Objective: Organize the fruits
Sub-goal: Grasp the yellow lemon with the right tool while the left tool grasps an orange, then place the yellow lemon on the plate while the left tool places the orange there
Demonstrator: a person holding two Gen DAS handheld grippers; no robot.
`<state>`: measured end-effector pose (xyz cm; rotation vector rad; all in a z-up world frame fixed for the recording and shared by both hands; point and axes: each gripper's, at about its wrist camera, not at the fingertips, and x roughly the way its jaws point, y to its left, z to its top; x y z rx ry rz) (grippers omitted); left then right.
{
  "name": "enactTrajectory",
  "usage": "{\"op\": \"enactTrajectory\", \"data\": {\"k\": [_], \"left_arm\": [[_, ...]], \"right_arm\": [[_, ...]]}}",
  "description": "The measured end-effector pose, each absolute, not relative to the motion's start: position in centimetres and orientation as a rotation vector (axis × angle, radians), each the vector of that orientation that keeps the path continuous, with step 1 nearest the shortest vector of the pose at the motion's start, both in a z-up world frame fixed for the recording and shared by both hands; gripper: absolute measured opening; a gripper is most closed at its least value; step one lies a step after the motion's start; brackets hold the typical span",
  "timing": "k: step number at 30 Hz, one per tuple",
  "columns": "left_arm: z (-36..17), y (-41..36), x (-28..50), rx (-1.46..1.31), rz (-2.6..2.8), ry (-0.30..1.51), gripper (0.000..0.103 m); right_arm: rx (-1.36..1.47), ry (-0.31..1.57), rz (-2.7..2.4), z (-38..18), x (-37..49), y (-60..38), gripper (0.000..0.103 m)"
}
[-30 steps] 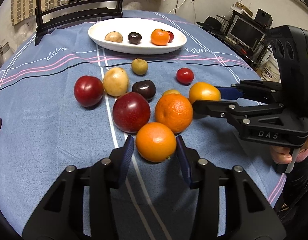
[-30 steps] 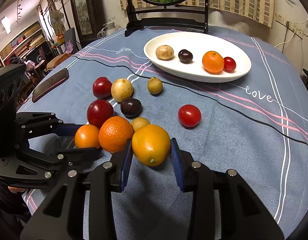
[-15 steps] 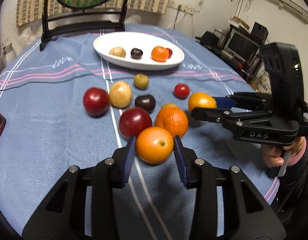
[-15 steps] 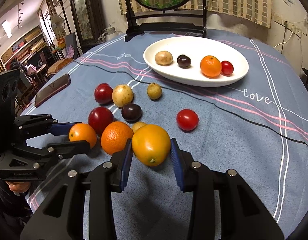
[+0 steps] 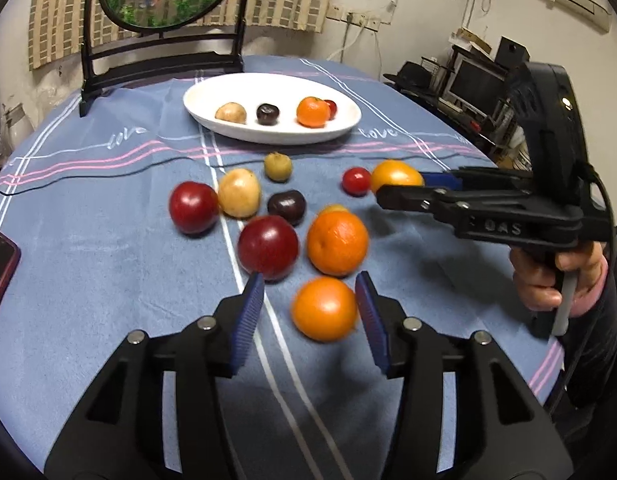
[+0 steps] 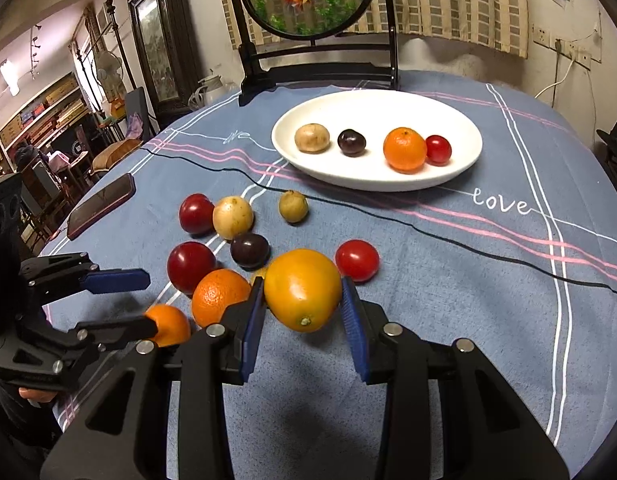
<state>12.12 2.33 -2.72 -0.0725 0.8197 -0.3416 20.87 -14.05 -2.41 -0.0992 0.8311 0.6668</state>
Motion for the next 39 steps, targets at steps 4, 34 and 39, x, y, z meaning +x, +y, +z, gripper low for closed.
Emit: {"op": "enactTrajectory", "data": {"k": [4, 34, 39], "left_arm": [[-3.7, 1.1, 12.1, -0.014, -0.349, 0.867, 0.052], [3.1, 1.8, 23.8, -0.001, -0.292, 0.774, 0.04], [1.9, 0.8, 29.9, 0.038, -0.234, 0.817, 0.041]], "right_arm": [[-0.108, 0.829, 0.671, -2.4, 20.7, -13.9, 0.038], [0.101, 0.707, 0.532, -0.3, 28.4, -14.7, 0.038], [0.058, 0.738, 0.524, -1.4, 32.4, -12.7, 0.038]]}}
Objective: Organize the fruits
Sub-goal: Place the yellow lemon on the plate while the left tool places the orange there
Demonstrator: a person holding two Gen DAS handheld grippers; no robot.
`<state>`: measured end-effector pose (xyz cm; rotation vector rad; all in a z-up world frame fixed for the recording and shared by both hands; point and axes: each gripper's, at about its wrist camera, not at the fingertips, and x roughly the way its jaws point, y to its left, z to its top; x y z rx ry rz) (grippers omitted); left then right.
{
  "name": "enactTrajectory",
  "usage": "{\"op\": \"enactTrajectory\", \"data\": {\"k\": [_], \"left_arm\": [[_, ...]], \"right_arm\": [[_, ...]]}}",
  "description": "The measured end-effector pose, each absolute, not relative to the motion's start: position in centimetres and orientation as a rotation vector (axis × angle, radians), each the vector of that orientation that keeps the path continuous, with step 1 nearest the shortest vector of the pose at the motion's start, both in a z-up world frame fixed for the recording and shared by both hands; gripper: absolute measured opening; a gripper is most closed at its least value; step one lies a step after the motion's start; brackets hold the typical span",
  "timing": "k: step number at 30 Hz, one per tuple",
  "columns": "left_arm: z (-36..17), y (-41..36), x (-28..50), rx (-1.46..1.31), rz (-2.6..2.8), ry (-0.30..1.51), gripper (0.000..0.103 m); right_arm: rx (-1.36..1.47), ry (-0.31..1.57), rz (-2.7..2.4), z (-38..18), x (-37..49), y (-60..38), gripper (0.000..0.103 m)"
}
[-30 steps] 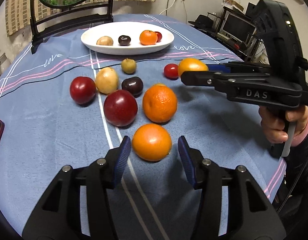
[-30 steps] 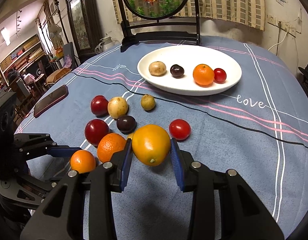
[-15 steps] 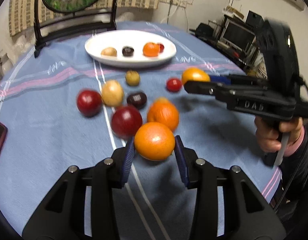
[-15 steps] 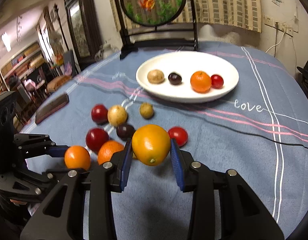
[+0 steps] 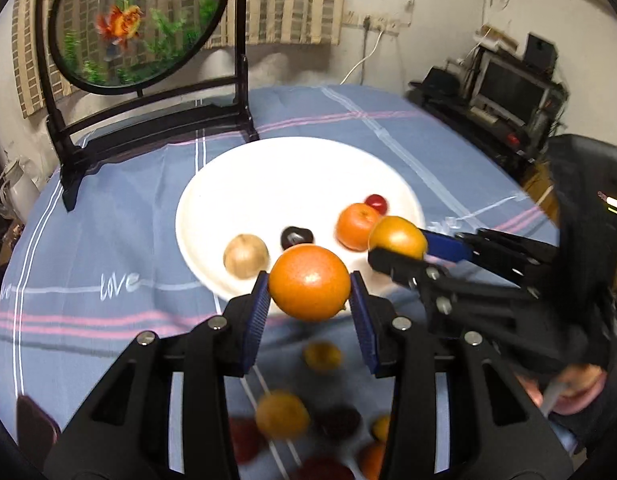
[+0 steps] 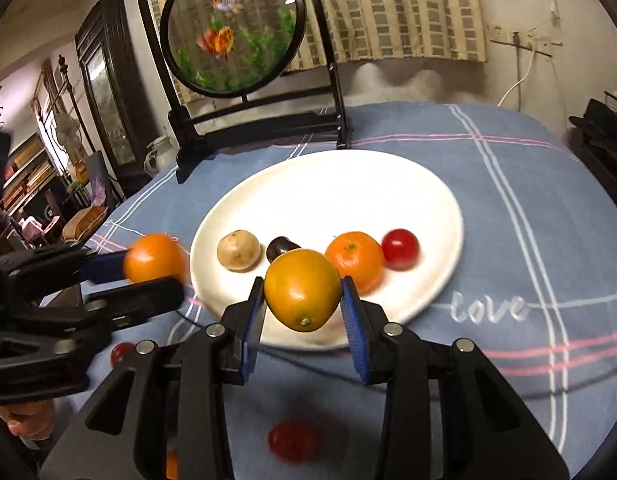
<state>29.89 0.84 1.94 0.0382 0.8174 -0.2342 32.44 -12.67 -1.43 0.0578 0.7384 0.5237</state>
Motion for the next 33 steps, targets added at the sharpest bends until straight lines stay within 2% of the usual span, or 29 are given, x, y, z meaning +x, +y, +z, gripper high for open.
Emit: {"op": "enactTrajectory", "data": {"k": [6, 7, 8, 9, 10, 11, 13, 15, 17, 24, 29, 33], "left_arm": [[0.2, 1.7, 33.8, 0.016, -0.218, 0.887, 0.041], [0.1, 1.7, 34.1, 0.013, -0.22, 0.899, 0.041], [0.1, 1.7, 34.1, 0.016, -0.214, 0.895, 0.047], [0.3, 1.8, 34.0, 0.023, -0.195, 0.881, 0.056], [0.8, 1.9, 33.7, 0.038, -0.159, 0.853, 0.062], [1.3, 2.2, 33.6, 0.04, -0.143, 0.836, 0.073], [2.4, 2.9, 32.3, 0.015, -0.139, 0.807, 0.076], [3.3, 3.7, 30.6, -0.006, -0.126, 0.783, 0.089], [4.2, 4.7, 28.1, -0.014, -0.071, 0.73, 0.096], [1.5, 7.1, 20.4, -0.091, 0.007, 0.681, 0.101], [-0.9, 8.1, 19.0, -0.09, 0.101, 0.748, 0.101], [-0.8, 9.7, 18.5, -0.133, 0.178, 0.753, 0.101]], "right_arm": [[0.028, 0.782, 0.554, -2.3, 34.2, -12.2, 0.038], [0.024, 0.787, 0.555, -2.4, 34.3, -12.1, 0.043], [0.023, 0.781, 0.558, -2.2, 34.3, -12.2, 0.044], [0.028, 0.765, 0.562, -2.0, 34.2, -12.3, 0.045], [0.031, 0.758, 0.565, -1.8, 34.0, -12.5, 0.049], [0.037, 0.753, 0.569, -1.5, 33.8, -12.8, 0.052], [0.045, 0.728, 0.575, -0.4, 32.9, -13.4, 0.053], [0.026, 0.698, 0.583, 0.6, 31.6, -13.6, 0.053], [-0.001, 0.669, 0.589, 1.3, 29.9, -13.4, 0.053], [-0.02, 0.665, 0.659, 0.2, 23.8, -12.8, 0.054], [-0.061, 0.698, 0.719, -0.5, 20.9, -11.6, 0.054], [-0.162, 0.732, 0.758, -1.5, 19.6, -9.8, 0.054]]}}
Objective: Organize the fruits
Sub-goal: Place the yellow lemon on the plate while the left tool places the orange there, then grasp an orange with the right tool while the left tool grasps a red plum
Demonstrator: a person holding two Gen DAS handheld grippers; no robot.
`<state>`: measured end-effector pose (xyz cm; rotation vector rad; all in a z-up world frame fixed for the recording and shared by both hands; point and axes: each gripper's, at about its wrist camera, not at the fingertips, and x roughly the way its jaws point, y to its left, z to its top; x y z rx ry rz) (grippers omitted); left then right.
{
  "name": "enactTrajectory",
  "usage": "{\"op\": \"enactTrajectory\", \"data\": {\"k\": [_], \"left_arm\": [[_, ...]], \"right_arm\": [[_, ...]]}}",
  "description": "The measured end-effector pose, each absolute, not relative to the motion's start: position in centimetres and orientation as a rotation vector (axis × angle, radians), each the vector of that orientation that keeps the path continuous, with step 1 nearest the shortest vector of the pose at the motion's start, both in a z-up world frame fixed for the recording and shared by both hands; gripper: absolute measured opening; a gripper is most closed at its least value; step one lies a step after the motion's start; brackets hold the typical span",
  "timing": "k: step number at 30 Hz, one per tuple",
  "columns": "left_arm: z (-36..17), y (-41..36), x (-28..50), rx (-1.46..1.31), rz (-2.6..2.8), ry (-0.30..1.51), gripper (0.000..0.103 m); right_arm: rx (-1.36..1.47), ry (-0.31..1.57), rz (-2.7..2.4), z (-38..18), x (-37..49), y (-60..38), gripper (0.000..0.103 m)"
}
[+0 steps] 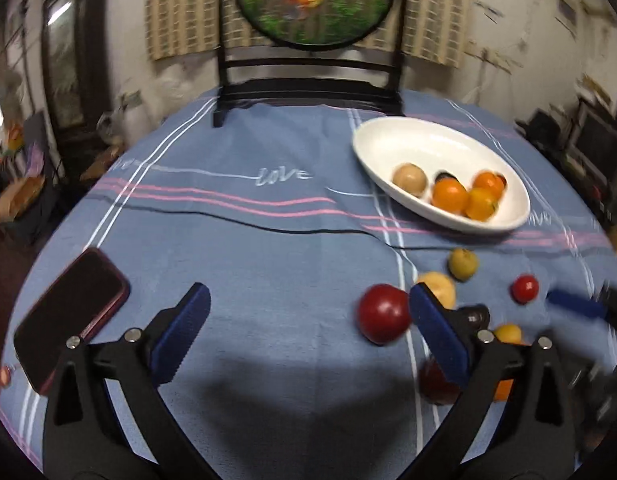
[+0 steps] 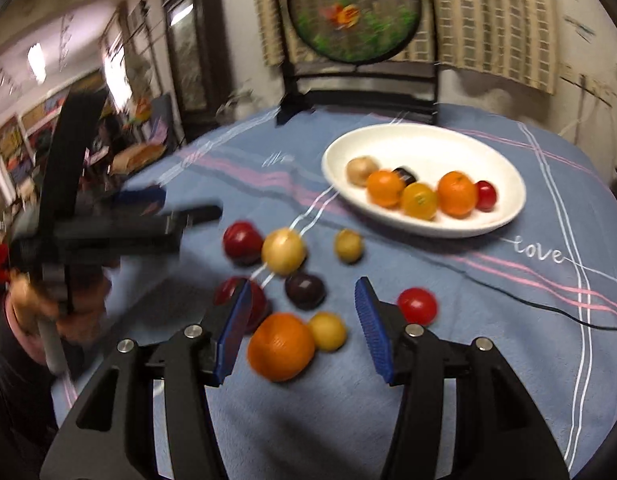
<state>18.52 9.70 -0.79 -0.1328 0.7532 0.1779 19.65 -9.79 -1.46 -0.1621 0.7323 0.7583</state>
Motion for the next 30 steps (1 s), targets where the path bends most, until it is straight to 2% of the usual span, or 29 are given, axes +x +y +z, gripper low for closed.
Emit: {"op": "enactTrajectory", "data": {"k": [7, 14, 18, 30], "left_arm": [[-1.2, 11.9, 18.6, -0.327, 0.134, 0.784, 0.101], [-1.2, 11.6, 18.4, -0.312, 0.148, 0.775, 0.101], [-1.3, 11.3, 18.4, -0.298, 0.145, 0.778, 0.101], [-0.8, 10.7, 18.0, -0.239, 0.159, 0.748, 0.101]], "right_arm": [[-0.276, 0.73, 0.755, -2.2, 18.3, -8.4, 0.054], [-0.272, 0.767, 0.741, -2.7, 17.8, -8.7, 0.054], [-0.204, 0.855, 0.771, -3.4, 18.2, -9.4, 0.054], [-0.103, 0.96, 0.773, -4.4, 19.3, -9.2, 0.042]]}}
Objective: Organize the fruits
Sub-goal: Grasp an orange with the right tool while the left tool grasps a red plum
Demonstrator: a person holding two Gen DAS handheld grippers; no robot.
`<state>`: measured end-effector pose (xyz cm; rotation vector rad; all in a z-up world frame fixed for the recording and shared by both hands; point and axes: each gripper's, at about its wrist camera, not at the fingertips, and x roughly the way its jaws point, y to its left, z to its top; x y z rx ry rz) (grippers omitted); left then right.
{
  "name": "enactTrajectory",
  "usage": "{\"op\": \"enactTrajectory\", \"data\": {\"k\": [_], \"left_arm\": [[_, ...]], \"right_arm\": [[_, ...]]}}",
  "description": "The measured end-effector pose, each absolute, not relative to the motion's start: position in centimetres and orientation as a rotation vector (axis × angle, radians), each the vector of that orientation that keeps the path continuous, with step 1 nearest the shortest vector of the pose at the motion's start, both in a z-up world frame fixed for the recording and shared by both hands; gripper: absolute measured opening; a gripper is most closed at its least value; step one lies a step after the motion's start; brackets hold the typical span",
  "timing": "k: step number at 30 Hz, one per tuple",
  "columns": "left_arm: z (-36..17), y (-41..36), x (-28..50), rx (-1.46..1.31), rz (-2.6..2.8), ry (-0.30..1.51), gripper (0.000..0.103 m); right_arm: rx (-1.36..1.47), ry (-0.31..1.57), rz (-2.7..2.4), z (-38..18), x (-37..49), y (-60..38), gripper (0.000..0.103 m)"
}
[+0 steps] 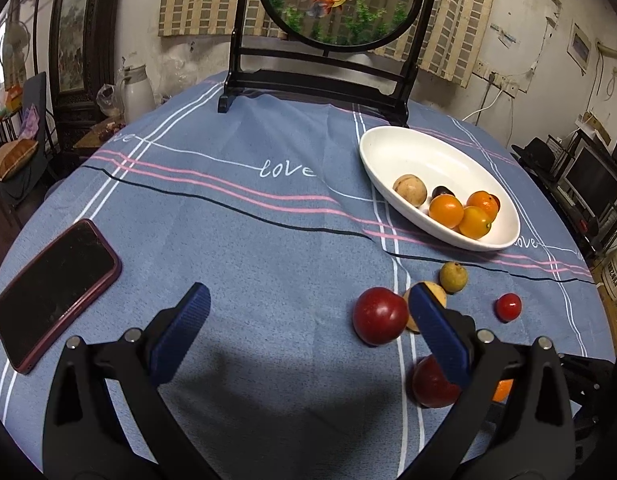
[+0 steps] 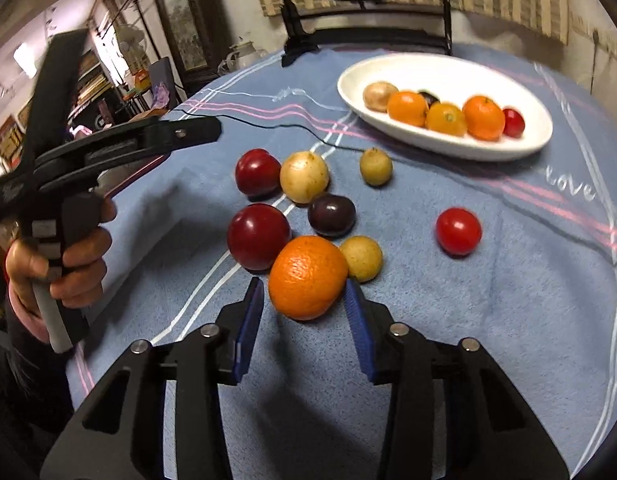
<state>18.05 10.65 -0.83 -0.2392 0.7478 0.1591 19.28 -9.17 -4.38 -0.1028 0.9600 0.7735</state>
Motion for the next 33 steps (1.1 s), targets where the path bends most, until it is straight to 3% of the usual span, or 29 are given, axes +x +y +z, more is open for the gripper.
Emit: {"op": "enactTrajectory", "data": {"k": [20, 31, 33], "left_arm": [[-0.7, 9.8, 17.9, -0.18, 0.15, 0.739, 0.101], [-0.8, 5.3, 16.2, -0.089, -0.224, 0.752, 0.1], [-1.0, 4.0, 16.0, -0.034, -0.25, 0.755, 0.093]], "right_arm": [[0.003, 0.967, 0.742, -4.3, 20.6, -9.5, 0.037], [0.115, 0.802, 0.642, -0.8, 21.0, -13.9, 0.037], [0.134, 0.799, 0.631, -0.7, 21.3, -14.4, 0.037]]}}
